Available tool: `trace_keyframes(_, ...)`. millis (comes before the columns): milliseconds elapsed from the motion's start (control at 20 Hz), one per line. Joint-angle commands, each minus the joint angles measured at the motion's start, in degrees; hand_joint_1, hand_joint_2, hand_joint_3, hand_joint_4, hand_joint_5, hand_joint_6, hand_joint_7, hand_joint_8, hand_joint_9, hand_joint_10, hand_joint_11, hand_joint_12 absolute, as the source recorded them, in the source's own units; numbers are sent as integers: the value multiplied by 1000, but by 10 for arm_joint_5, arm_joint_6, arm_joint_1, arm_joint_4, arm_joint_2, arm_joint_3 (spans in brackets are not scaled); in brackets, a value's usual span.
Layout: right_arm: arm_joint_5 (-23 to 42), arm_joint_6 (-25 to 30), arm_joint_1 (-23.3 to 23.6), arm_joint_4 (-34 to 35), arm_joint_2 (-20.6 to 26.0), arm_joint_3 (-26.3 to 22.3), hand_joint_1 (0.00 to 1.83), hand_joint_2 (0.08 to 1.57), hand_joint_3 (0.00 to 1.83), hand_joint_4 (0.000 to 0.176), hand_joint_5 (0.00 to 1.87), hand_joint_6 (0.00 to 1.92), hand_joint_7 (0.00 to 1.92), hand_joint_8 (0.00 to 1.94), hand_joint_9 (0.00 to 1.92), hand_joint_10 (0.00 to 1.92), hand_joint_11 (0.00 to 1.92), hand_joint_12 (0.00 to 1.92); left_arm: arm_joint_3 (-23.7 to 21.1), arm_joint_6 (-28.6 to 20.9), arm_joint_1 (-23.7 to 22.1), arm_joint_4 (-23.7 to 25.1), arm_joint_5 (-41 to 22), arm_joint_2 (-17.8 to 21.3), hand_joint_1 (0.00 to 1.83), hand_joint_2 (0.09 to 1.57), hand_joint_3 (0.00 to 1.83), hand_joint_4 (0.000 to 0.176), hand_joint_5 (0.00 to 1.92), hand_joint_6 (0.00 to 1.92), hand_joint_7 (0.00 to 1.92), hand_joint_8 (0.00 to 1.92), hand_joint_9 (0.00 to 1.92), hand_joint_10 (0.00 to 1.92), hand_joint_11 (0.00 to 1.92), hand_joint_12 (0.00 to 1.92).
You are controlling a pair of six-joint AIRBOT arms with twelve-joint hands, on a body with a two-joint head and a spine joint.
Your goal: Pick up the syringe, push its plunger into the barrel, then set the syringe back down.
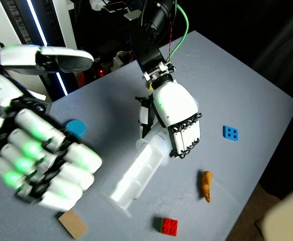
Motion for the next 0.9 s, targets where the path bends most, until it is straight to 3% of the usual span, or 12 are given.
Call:
trace_keyframes(0,60,0,9,-29,3,1,54,953,1,0,46,1,70,0,79,0,0,381,0,-14,-7,68,-17,6,1475,1216,0,0,739,1148,600,1411,665,1432,728,1629)
trace_keyframes(400,70,19,41,64,-15,-3,42,970,6,0,62,0,86,0,95,0,0,425,-19,-20,-3,134,19,17,1479,1217,0,0,691,1187,664,1370,713,1404,652,1700)
trace_keyframes(600,111,67,45,99,-35,-9,67,966,1,0,39,3,76,3,82,3,0,337,-11,3,2,136,31,18,1479,1209,0,0,711,1195,671,1324,730,1371,675,1684)
trace_keyframes(850,133,92,43,154,-37,-40,85,963,0,0,58,4,88,3,94,3,0,396,12,28,-7,136,75,25,1478,1206,0,0,707,1209,670,1321,738,1348,690,1671)
